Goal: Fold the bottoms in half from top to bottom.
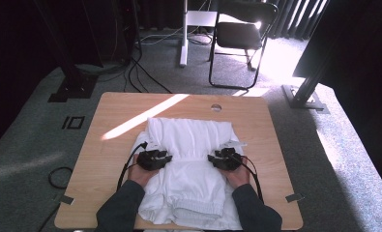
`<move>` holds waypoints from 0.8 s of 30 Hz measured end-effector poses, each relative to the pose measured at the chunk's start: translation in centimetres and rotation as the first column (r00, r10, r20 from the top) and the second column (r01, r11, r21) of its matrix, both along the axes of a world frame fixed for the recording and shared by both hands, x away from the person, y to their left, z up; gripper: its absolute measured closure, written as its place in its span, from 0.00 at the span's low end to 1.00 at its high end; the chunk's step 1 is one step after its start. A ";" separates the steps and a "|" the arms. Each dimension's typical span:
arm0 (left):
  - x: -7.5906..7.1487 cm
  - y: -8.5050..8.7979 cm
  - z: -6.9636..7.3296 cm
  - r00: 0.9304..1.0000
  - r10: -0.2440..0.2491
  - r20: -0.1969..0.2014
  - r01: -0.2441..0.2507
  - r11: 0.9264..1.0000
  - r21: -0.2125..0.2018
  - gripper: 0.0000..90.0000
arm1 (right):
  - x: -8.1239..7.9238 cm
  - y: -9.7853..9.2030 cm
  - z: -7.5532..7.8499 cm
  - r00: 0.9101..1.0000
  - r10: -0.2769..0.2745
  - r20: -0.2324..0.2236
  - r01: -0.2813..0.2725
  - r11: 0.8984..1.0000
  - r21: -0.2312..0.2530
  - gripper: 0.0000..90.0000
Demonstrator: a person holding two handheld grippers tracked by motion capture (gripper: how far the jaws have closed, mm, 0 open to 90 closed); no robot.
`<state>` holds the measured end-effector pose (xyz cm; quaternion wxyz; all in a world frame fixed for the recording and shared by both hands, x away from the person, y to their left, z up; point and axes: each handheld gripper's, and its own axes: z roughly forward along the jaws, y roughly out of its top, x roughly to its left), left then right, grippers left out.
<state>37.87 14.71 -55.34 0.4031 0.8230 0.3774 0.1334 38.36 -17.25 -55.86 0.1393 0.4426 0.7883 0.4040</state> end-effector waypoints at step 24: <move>4.7 3.8 5.6 0.960 0.267 0.088 -0.266 0.964 -0.016 0.29 | -3.2 0.2 -0.1 1.000 0.016 0.018 -0.016 1.000 -0.018 0.62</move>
